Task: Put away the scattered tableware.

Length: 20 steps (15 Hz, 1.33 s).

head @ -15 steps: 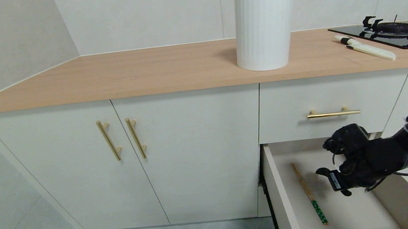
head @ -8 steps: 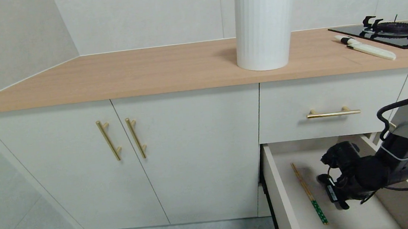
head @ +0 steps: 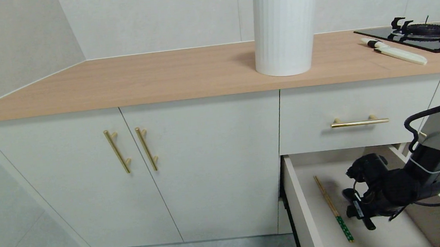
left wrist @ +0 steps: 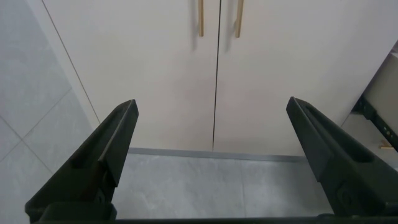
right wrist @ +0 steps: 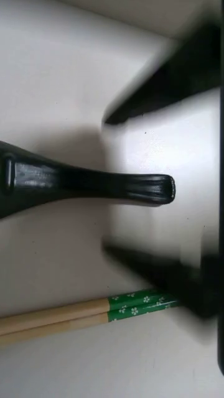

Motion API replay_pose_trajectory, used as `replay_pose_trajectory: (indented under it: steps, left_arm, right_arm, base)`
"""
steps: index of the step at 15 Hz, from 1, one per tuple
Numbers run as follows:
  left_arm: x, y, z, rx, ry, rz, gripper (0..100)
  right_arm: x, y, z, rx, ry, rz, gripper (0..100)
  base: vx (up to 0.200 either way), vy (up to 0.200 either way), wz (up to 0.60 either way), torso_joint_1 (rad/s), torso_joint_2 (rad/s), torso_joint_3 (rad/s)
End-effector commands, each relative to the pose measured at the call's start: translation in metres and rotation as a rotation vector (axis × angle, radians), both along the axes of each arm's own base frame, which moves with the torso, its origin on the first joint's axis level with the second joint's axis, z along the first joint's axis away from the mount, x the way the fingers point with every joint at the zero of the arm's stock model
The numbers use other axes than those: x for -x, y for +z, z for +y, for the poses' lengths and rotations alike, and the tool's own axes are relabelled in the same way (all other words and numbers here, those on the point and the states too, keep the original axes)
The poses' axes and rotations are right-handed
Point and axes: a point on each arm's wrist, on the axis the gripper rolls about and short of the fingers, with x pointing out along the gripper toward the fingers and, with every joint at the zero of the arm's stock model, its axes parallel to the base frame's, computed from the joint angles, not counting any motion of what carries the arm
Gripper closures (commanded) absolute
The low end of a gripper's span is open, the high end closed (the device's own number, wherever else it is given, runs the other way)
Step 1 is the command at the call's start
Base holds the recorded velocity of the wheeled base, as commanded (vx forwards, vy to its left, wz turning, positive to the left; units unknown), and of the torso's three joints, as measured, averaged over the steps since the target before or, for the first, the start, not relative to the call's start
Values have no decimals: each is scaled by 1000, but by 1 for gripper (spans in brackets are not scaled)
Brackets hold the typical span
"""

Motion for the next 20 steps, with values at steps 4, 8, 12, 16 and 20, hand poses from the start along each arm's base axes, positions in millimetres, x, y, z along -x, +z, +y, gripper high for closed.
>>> replay_pose_trajectory:
  steps: [4, 8, 12, 16, 20]
  left_arm:
    - [0, 0, 0, 0, 1, 0, 0]
    - [0, 0, 0, 0, 1, 0, 0]
    - [0, 0, 0, 0, 1, 0, 0]
    - [0, 0, 0, 0, 1, 0, 0]
    - [0, 0, 0, -1, 1, 0, 0]
  right_arm:
    - [10, 51, -2, -18, -2, -126, 0]
    - [58, 139, -8, -55, 8, -344, 0]
    - [111, 190, -11, -65, 21, -389, 0]
    - [160, 194, -6, -119, 5, -289, 0]
    - [181, 185, -6, -117, 27, -271, 0]
  base:
    - [0, 0, 0, 0, 0, 0]
    - [0, 0, 0, 0, 0, 0]
    - [0, 0, 0, 0, 0, 0]
    - [0, 0, 0, 0, 0, 0]
    - [0, 0, 0, 0, 0, 0]
